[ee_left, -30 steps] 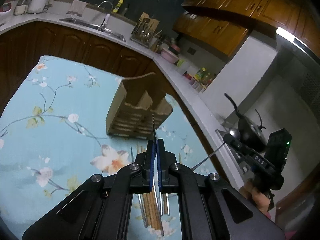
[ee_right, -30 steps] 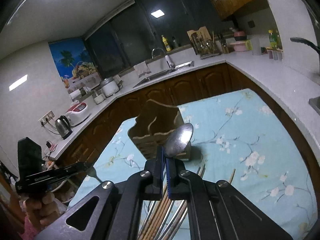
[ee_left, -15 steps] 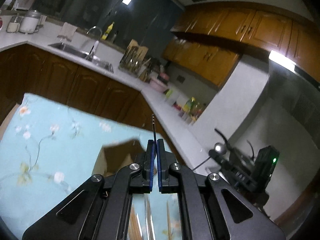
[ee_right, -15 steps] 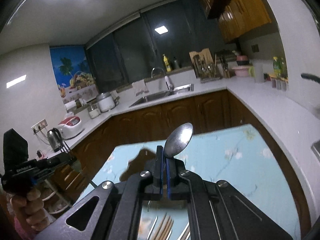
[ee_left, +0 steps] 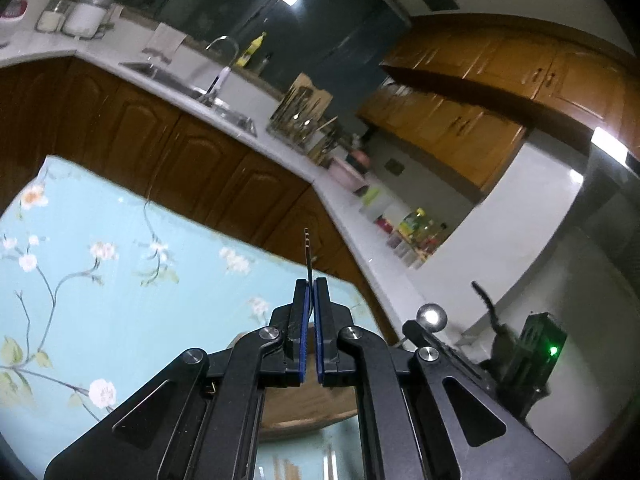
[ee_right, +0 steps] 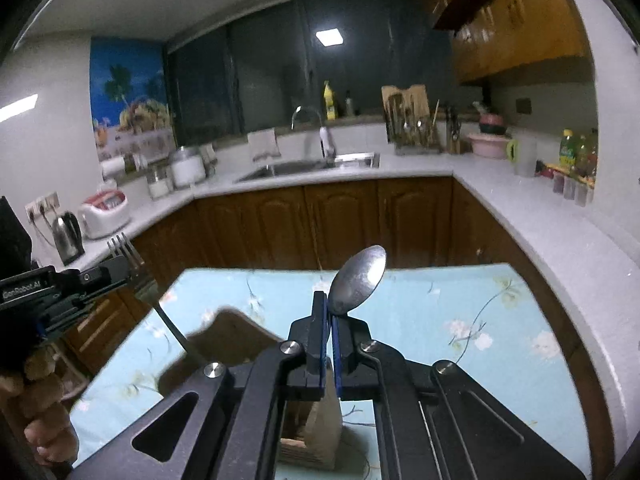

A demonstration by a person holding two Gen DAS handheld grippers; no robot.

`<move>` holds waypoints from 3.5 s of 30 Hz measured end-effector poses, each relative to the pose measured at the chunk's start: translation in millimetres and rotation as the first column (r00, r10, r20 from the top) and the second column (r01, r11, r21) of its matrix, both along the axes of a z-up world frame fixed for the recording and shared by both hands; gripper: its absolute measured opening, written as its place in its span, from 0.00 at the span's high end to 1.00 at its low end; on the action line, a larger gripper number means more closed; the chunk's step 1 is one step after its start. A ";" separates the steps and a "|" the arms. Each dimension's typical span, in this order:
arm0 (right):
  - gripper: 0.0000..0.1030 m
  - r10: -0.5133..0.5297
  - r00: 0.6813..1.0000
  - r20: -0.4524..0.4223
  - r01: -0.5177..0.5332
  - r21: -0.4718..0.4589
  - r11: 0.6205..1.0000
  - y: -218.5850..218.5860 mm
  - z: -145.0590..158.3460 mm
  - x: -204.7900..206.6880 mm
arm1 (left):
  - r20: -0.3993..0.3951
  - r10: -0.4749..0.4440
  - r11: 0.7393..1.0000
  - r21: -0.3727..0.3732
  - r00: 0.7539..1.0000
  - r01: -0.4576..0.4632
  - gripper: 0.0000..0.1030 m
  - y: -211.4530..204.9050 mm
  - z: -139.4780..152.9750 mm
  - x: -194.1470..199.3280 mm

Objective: Organize utensils
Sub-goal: 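Lift the fork with the left tool while the right tool lifts the spoon over the holder, then open the left tool over the wooden holder while the right tool releases the spoon into it, then move both tools back down to the remaining chopsticks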

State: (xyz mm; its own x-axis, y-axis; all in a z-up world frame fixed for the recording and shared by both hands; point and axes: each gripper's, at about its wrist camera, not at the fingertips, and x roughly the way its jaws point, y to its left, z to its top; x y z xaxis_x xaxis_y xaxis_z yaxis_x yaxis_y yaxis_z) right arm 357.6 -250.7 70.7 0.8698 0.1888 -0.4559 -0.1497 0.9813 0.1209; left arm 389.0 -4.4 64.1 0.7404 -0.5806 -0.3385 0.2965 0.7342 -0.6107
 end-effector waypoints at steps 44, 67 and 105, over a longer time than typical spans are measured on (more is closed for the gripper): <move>0.09 -0.029 0.998 -0.056 0.041 0.222 0.974 -51.6 -19.1 -50.6 | -0.097 0.117 0.991 0.071 0.988 -0.110 0.20 27.2 -26.6 -52.9; 0.01 -0.085 0.995 -0.056 0.095 0.203 0.975 -61.3 -47.0 -211.1 | -0.113 0.095 0.962 0.265 0.989 -0.062 0.06 7.7 -66.2 -218.1; 0.67 -0.062 0.945 -0.322 0.136 0.211 0.968 -54.0 -103.9 -128.1 | -0.289 0.044 0.884 0.457 0.956 0.097 0.38 -56.9 -99.3 -140.7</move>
